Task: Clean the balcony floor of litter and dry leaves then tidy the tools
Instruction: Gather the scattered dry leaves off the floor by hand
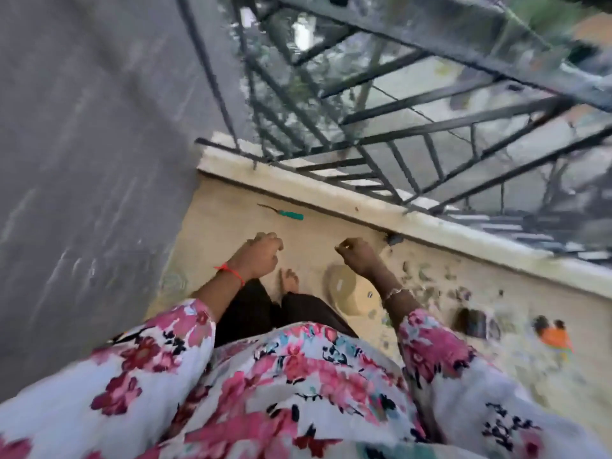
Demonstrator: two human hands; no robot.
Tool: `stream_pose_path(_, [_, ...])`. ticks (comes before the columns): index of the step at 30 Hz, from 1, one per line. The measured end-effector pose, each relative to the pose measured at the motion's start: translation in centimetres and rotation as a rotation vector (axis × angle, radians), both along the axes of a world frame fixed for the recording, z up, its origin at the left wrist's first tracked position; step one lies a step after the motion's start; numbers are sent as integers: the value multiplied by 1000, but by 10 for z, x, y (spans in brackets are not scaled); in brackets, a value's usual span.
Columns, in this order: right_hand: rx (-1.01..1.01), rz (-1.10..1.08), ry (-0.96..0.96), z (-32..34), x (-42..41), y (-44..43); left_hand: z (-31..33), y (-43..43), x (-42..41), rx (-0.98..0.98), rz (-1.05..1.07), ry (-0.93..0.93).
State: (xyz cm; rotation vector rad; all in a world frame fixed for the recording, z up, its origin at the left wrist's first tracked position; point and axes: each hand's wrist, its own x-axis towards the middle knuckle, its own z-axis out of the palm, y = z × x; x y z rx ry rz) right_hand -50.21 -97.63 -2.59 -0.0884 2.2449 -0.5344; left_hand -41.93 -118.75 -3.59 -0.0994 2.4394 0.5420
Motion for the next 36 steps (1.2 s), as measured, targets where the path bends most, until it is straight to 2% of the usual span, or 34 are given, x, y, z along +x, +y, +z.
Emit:
stream_pose_path(3, [13, -219, -17, 2, 11, 9, 0, 3, -40, 4, -251, -4])
stream_pose_path(6, [27, -514, -2, 2, 38, 22, -6, 17, -67, -4, -605, -44])
stream_pose_path(10, [52, -994, 89, 7, 107, 21, -14, 44, -86, 18, -1062, -86])
stream_pose_path(19, [54, -1839, 157, -26, 252, -70, -40, 73, -70, -62, -1640, -98])
stream_pose_path(23, [17, -2145, 136, -54, 287, -108, -58, 90, -44, -90, -1774, -154])
stream_pose_path(27, [-50, -2329, 129, -93, 297, -124, -96, 110, -13, -84, -1812, -222])
stream_pose_path(31, [-175, -2361, 162, -162, 294, -126, -164, 126, 9, -56, -1762, -272])
stream_pose_path(36, [-226, -2225, 77, -332, 279, -122, -319, 143, 26, -29, -1714, -361])
